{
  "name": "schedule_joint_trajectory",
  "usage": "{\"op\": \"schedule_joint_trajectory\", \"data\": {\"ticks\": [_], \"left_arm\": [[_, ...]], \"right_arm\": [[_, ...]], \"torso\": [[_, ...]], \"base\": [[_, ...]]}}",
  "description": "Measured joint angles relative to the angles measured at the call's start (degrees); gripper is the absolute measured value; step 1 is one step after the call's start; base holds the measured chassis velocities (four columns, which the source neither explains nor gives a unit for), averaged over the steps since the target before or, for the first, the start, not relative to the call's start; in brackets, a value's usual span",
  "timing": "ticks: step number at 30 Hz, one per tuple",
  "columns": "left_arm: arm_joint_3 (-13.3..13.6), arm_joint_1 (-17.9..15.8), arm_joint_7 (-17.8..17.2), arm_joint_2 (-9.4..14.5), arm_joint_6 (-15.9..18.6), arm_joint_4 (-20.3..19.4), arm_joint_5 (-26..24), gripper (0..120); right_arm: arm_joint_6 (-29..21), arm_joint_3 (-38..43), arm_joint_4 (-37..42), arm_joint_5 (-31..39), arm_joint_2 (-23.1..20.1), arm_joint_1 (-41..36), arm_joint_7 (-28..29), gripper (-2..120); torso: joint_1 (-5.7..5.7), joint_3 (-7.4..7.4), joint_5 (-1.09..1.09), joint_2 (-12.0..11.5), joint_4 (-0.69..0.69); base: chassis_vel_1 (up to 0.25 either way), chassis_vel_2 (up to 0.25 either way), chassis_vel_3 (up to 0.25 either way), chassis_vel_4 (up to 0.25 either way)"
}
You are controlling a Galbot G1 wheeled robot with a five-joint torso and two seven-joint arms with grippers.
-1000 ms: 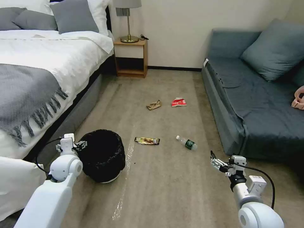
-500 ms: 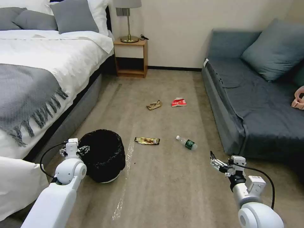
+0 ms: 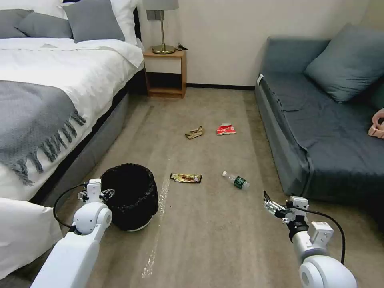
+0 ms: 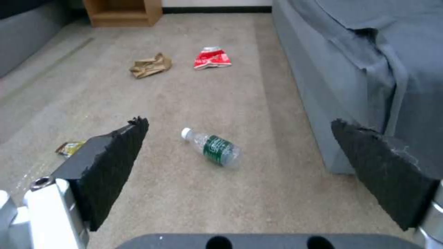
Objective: Pick up the trash bin, then pick up the garbage on the floor and place it into the trash bin.
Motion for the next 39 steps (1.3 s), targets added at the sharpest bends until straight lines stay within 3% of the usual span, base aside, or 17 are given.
{"op": "schedule_joint_trajectory", "data": {"ticks": [5,11,13,16,19,24,36,39], "left_arm": [[0.0,-0.2,-0.1,-0.3,0.4,0.7,-0.3,92],[-0.1,-0.2,0.0,-0.3,1.1,1.0,-0.3,74],[-0.4,0.2,0.4,-0.2,1.1,0.9,-0.3,61],[-0.5,0.4,0.6,-0.1,1.0,0.7,-0.2,55],[-1.0,1.3,1.3,0.0,0.5,0.0,0.0,39],[-1.8,2.1,2.6,0.1,-0.5,-0.6,0.4,22],[-3.3,4.6,4.0,-0.3,-2.3,-2.8,2.3,14],[-4.0,6.2,4.0,-0.6,-3.5,-5.0,4.0,12]], "right_arm": [[0.0,-0.2,-0.1,-0.2,0.0,0.0,0.0,100],[0.0,-0.7,-0.3,-0.6,0.1,0.1,0.0,100],[-0.1,-1.2,-0.4,-1.1,0.2,0.1,0.0,100],[-0.1,-1.4,-0.4,-1.2,0.2,0.2,0.0,100],[-0.2,-1.9,-0.6,-1.6,0.4,0.3,0.0,100],[-0.3,-2.4,-0.9,-1.7,0.5,0.5,0.0,100],[-0.4,-3.1,-1.7,-1.7,0.5,0.8,0.0,100],[-0.4,-3.3,-1.7,-1.5,0.4,0.8,0.0,100]], "torso": [[0.0,0.0,0.01,0.0,0.0],[0.0,0.0,0.0,0.0,0.0],[0.0,0.0,0.0,0.0,0.0],[0.0,0.0,0.01,0.0,0.0],[0.0,-0.01,0.02,0.0,0.0],[0.0,-0.01,0.02,0.0,0.0],[0.0,0.0,-0.03,0.0,0.0],[0.0,0.0,-0.03,0.0,-0.02]], "base": [[0.0,0.0,0.0,0.0],[0.0,0.0,0.0,0.0],[0.0,0.0,0.0,0.0],[0.0,0.0,0.0,0.0],[0.0,0.0,0.0,0.0],[0.0,0.0,0.0,0.0],[0.0,0.0,0.0,0.0],[0.0,0.0,0.0,0.0]]}}
